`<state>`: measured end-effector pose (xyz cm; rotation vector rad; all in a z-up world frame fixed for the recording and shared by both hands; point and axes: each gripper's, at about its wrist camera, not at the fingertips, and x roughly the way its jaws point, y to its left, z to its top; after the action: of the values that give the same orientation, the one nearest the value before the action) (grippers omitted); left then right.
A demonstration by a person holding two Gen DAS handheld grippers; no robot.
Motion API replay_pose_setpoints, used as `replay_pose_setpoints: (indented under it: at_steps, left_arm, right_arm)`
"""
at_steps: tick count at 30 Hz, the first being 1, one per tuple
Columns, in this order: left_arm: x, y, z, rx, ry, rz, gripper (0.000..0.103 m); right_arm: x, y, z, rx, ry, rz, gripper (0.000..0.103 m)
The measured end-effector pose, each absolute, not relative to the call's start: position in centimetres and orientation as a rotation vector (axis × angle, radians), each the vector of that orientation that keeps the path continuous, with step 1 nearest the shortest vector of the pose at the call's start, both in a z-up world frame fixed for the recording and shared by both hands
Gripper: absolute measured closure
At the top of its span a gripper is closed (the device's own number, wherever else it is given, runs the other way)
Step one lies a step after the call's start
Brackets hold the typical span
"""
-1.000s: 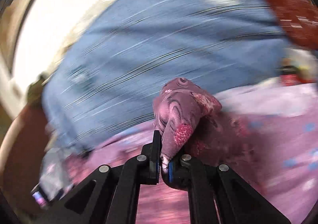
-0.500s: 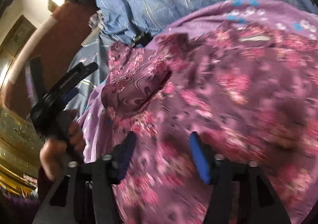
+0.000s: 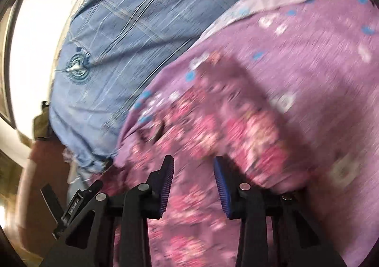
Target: Fold small clothes
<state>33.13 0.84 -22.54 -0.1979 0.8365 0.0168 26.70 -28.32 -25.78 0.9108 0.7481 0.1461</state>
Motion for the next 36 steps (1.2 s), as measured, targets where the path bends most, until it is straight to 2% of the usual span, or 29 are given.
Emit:
replay_pose_setpoints:
  at_steps: [1,3,4,5,6,8,14,16,18,19,25,27,29,36]
  left_arm:
    - [33.4,0.2,-22.9,-0.157,0.839,0.028,0.008]
    - [33.7,-0.6,-23.7,-0.050,0.884,0.082,0.042]
    - [33.9,-0.3,-24.4,-0.041,0.929,0.101,0.051]
    - [33.6,0.7,-24.8,-0.073,0.959,0.099,0.060]
    - [33.3,1.6,-25.0,-0.116,0.967,0.084,0.063]
    - [31.9,3.6,-24.5,-0.206,0.952,0.044,0.064]
    - [27.7,8.9,-20.9,-0.226,0.857,0.073,0.062]
    - [27.6,11.7,-20.1,-0.275,0.827,0.110,0.058]
    - [27.2,15.7,-19.7,-0.353,0.799,0.201,0.040]
    - [27.2,17.4,-19.8,-0.387,0.791,0.245,0.036]
    - [27.7,27.6,-23.1,-0.795,0.765,0.371,0.033]
    - [28.8,28.6,-23.6,-0.824,0.764,0.356,0.025]
    - [30.7,29.0,-23.9,-0.804,0.766,0.321,0.023]
    - [37.1,29.1,-25.2,-0.748,0.826,0.261,0.023]
  right_arm:
    - [27.1,-28.4,-26.0,0.914,0.754,0.146,0.069]
    - [27.7,-28.9,-26.7,0.917,0.791,0.134,0.073]
    - [28.1,-29.0,-27.1,0.912,0.821,0.119,0.075]
    - [28.2,-29.0,-27.4,0.907,0.836,0.110,0.082]
    - [28.2,-29.1,-27.4,0.896,0.840,0.095,0.082]
    - [28.2,-29.0,-27.1,0.885,0.848,0.091,0.080]
    - [27.8,-27.3,-25.9,0.777,0.848,0.067,0.076]
    - [27.6,-26.5,-25.4,0.734,0.843,0.090,0.076]
    - [27.8,-25.1,-24.8,0.693,0.829,0.124,0.076]
    - [27.8,-24.2,-24.5,0.666,0.819,0.143,0.076]
    - [28.1,-19.4,-23.7,0.583,0.814,0.262,0.074]
    - [28.3,-18.0,-23.9,0.556,0.826,0.287,0.074]
    - [28.4,-16.9,-24.1,0.530,0.839,0.301,0.074]
    - [28.5,-15.2,-24.5,0.438,0.846,0.305,0.074]
